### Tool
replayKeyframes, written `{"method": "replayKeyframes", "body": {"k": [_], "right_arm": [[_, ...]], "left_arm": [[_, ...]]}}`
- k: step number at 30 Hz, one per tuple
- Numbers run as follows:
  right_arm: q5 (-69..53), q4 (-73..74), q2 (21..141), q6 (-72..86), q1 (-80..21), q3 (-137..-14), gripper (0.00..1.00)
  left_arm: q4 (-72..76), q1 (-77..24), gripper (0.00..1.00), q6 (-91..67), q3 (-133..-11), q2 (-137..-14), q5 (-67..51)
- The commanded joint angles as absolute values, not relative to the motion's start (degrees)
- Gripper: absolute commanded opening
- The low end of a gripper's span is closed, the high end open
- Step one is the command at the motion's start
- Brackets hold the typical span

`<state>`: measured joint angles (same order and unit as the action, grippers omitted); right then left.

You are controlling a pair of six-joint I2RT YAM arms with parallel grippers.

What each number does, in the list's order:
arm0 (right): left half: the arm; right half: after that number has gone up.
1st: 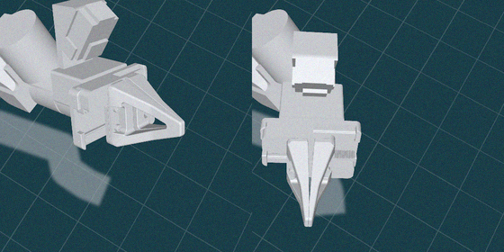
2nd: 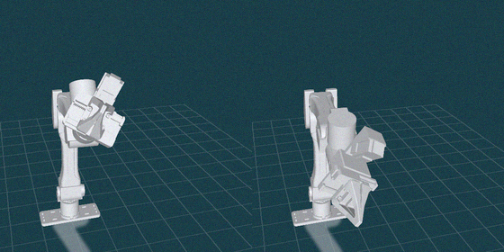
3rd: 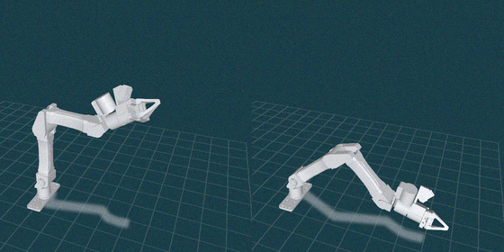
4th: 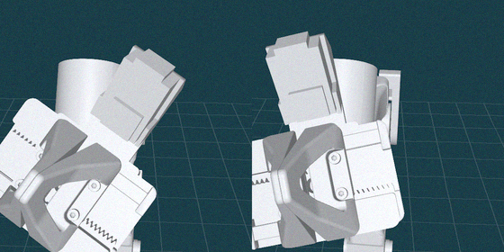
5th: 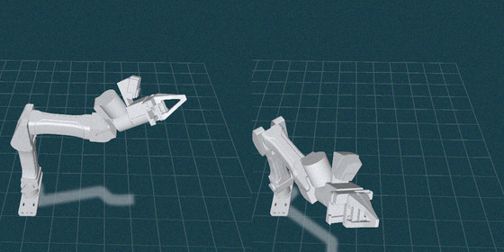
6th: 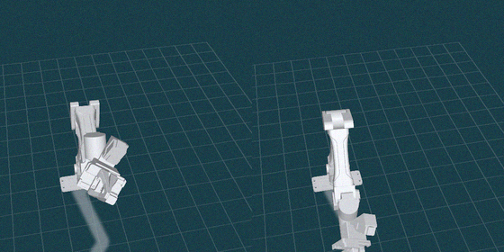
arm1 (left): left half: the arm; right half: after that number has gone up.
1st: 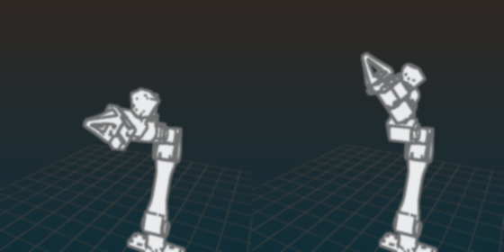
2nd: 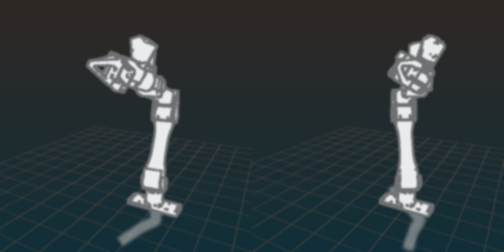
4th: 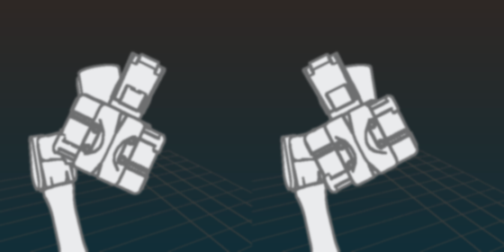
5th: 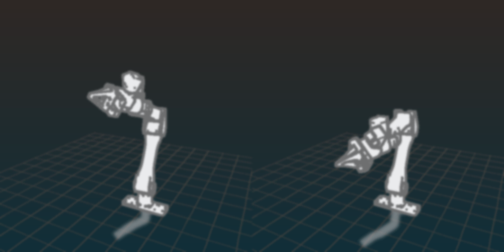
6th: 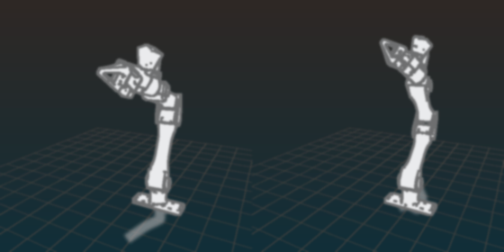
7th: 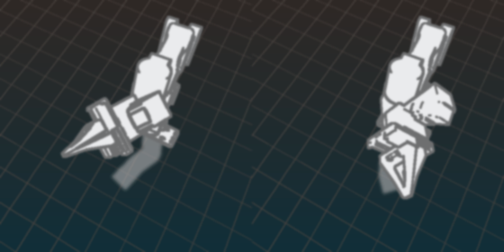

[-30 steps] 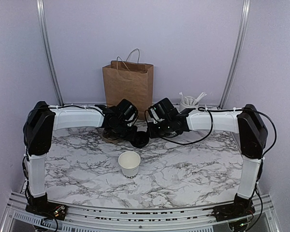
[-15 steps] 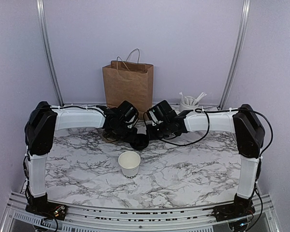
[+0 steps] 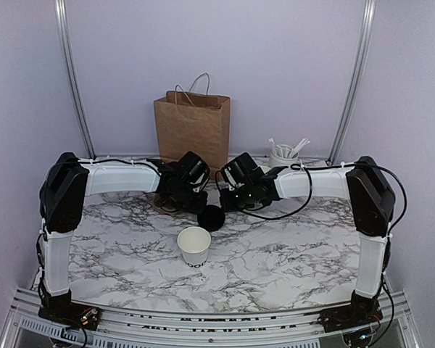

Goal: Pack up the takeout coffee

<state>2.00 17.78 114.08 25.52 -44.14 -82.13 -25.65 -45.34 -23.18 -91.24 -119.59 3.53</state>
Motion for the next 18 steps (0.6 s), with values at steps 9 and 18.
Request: {"method": "replayKeyframes", "body": {"k": [9, 18], "right_arm": [[4.09, 18.64, 115.07, 25.21, -43.86, -83.31, 0.0], [0.63, 19.25, 119.02, 23.91, -44.27, -84.9, 0.37]], "left_arm": [[-25.6, -45.46, 0.29, -23.17, -92.49, -118.5, 5.21], [-25.54, -44.52, 0.29, -23.81, -90.39, -117.46, 5.1]]}}
